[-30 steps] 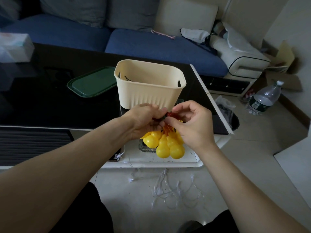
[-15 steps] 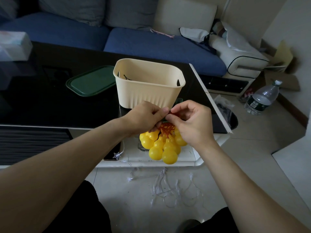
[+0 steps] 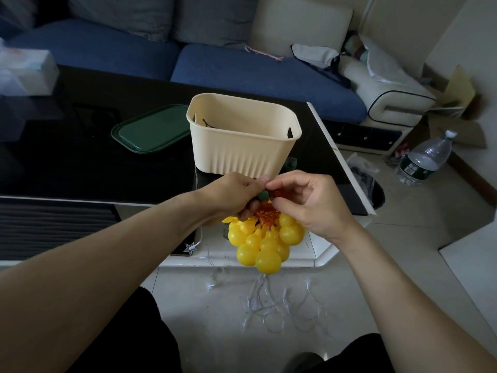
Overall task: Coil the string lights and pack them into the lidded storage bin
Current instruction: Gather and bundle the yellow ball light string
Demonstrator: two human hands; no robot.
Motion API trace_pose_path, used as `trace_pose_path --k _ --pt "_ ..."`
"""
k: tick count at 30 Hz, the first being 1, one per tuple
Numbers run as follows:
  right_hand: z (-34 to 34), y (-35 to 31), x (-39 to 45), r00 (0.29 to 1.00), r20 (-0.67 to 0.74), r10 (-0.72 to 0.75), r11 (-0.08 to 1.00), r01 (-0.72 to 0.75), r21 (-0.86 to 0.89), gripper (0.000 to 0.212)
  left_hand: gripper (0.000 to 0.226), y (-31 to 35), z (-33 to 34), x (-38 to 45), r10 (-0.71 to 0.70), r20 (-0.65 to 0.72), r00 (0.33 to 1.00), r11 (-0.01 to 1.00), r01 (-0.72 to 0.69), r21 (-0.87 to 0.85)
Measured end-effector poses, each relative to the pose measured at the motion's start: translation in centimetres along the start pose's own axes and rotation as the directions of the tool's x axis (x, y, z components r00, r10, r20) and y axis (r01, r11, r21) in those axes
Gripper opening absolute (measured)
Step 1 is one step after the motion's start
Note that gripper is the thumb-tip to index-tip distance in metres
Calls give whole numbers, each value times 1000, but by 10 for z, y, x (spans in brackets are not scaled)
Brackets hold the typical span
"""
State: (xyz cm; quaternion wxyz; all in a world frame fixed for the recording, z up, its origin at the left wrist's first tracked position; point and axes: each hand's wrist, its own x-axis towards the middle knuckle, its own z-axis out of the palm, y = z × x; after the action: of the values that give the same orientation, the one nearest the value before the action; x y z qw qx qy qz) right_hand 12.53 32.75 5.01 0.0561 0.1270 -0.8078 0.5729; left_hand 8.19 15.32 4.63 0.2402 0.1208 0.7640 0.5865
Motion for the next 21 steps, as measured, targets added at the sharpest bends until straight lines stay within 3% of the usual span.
trace_pose_path --k 5,11,21 --pt "4 -4 -1 993 -116 13 994 -25 -107 27 47 1 5 0 -32 27 999 993 34 -112" --pt "9 -6 -2 962 -247 113 993 -102 57 23 37 3 5 -2 -72 63 995 953 88 -291" --pt "11 -6 3 948 -193 254 956 -216 198 21 41 9 3 -10 7 75 997 985 6 -172"
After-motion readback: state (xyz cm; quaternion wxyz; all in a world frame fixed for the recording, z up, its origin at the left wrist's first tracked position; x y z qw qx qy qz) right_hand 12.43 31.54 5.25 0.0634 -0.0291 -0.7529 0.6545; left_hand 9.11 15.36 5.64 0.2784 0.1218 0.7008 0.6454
